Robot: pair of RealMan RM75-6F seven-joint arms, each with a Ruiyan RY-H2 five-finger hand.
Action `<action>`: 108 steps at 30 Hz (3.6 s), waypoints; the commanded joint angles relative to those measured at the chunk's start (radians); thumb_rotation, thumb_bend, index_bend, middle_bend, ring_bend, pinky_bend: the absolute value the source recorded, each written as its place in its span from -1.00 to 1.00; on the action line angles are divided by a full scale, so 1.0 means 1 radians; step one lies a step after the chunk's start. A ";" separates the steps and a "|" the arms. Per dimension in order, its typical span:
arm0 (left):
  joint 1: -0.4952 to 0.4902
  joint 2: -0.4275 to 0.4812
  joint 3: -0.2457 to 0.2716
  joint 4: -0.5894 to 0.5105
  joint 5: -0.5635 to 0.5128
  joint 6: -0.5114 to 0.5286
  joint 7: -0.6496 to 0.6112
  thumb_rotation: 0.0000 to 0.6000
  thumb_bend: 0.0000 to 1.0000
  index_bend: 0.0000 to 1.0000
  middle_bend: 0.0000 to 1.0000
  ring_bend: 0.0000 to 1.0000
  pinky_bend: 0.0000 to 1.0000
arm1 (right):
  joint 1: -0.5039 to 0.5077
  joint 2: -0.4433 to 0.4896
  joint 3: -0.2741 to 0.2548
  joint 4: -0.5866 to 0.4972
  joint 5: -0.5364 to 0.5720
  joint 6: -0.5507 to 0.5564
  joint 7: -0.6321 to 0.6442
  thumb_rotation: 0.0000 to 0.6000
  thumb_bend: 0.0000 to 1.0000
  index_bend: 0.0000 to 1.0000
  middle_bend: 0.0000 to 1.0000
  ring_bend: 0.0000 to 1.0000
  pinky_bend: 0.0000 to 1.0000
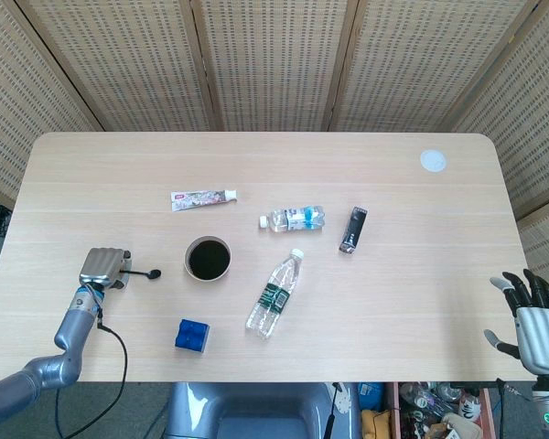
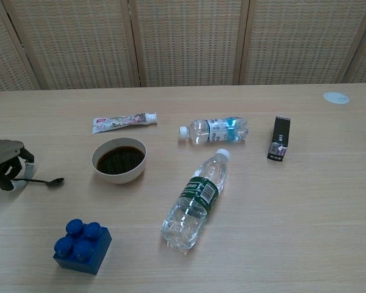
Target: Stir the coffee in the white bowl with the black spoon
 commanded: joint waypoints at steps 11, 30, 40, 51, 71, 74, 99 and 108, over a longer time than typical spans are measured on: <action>-0.025 0.130 0.013 -0.117 0.094 0.100 0.086 1.00 -0.08 0.24 0.59 0.45 0.46 | -0.005 -0.002 -0.001 0.009 -0.012 0.013 0.017 1.00 -0.49 -0.50 -0.51 -0.86 -0.72; -0.214 0.268 0.075 -0.179 0.514 0.251 0.311 1.00 -0.08 0.30 0.59 0.45 0.46 | -0.002 -0.008 -0.002 0.008 -0.040 0.026 0.023 1.00 -0.49 -0.50 -0.51 -0.86 -0.72; -0.305 0.226 0.119 -0.158 0.611 0.167 0.399 1.00 -0.08 0.30 0.59 0.45 0.46 | -0.011 -0.012 -0.005 0.015 -0.046 0.042 0.035 1.00 -0.49 -0.50 -0.51 -0.86 -0.72; -0.334 0.165 0.147 -0.133 0.633 0.109 0.469 1.00 -0.08 0.32 0.59 0.44 0.46 | -0.022 -0.017 -0.010 0.033 -0.047 0.051 0.053 1.00 -0.49 -0.50 -0.51 -0.86 -0.72; -0.389 0.022 0.132 -0.035 0.607 0.023 0.556 1.00 -0.07 0.32 0.59 0.45 0.46 | -0.042 -0.026 -0.008 0.071 -0.028 0.059 0.092 1.00 -0.49 -0.50 -0.51 -0.86 -0.72; -0.395 -0.008 0.114 -0.009 0.586 0.019 0.569 1.00 -0.07 0.32 0.59 0.45 0.46 | -0.043 -0.026 -0.008 0.077 -0.026 0.056 0.097 1.00 -0.49 -0.50 -0.51 -0.86 -0.72; -0.375 -0.008 0.129 0.063 0.540 0.043 0.517 1.00 -0.08 0.32 0.59 0.44 0.46 | -0.041 -0.026 -0.003 0.078 -0.022 0.046 0.095 1.00 -0.49 -0.50 -0.51 -0.86 -0.72; -0.375 0.007 0.149 -0.003 0.558 0.053 0.506 1.00 -0.08 0.32 0.59 0.44 0.46 | -0.040 -0.030 -0.003 0.084 -0.023 0.043 0.100 1.00 -0.49 -0.50 -0.51 -0.86 -0.72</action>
